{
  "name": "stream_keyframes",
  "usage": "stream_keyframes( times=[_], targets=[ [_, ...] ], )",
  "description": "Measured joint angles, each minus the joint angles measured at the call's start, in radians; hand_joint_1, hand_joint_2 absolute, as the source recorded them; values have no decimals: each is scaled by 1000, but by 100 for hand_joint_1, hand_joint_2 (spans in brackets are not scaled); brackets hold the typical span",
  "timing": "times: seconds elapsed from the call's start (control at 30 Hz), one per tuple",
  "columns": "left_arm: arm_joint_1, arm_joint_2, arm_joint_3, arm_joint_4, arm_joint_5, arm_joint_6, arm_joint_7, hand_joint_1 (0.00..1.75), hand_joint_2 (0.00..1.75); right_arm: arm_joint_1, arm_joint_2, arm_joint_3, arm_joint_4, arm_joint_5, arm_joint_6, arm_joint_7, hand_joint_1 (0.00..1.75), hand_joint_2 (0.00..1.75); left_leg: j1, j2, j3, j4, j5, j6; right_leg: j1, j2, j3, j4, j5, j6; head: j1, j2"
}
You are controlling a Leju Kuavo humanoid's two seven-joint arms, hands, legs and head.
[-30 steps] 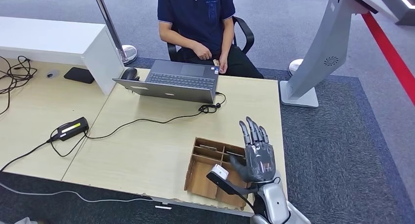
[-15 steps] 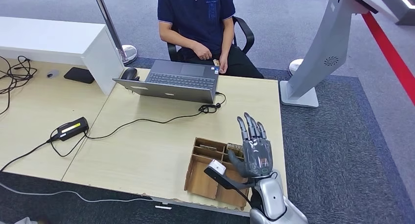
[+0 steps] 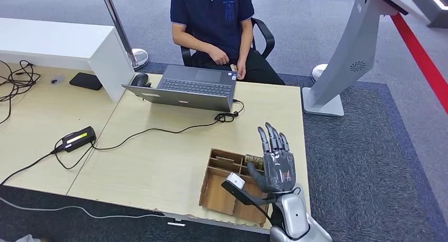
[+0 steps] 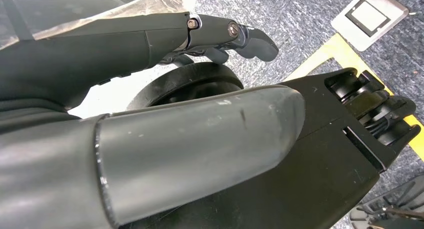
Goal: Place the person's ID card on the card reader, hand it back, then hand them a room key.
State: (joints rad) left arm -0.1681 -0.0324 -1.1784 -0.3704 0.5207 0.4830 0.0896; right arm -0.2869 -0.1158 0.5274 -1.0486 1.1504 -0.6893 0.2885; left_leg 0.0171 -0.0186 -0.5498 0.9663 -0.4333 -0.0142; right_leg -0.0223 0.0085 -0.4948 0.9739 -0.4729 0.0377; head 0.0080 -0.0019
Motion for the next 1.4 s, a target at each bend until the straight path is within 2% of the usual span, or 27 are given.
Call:
stream_keyframes(
  times=[0.23,0.5,0.77,0.9,1.03,1.13,1.4],
  targets=[
    [0,1,1,0,0,6,0,0,0,57,-27,13,-83,20,18,79,0,175,0,0,0,0,0,0,0,0,0,0,0,0,0,0],
    [0,1,1,0,0,9,0,0,0,94,-53,29,-168,51,29,113,0,175,0,0,0,0,0,0,0,0,0,0,0,0,0,0],
    [0,1,1,0,0,10,0,0,0,119,-58,61,-267,113,89,153,0,175,0,0,-1,0,0,0,0,0,0,0,0,0,0,0],
    [-6,1,1,0,-4,-33,8,0,0,117,-36,91,-305,147,127,176,0,175,0,0,0,0,0,0,0,0,0,0,0,0,0,0],
    [-29,1,1,-3,-18,-101,55,0,0,95,-2,123,-314,156,141,167,0,175,0,0,0,0,0,0,0,0,0,0,0,0,0,0],
    [-45,-1,2,-18,-14,-113,81,0,0,80,26,146,-311,158,139,151,0,175,0,0,0,0,0,0,0,0,1,0,0,0,0,0],
    [-58,-8,4,-51,9,-128,81,0,0,24,101,196,-248,124,95,107,0,175,0,-1,0,0,0,0,0,0,1,0,0,0,0,0]
  ],
)
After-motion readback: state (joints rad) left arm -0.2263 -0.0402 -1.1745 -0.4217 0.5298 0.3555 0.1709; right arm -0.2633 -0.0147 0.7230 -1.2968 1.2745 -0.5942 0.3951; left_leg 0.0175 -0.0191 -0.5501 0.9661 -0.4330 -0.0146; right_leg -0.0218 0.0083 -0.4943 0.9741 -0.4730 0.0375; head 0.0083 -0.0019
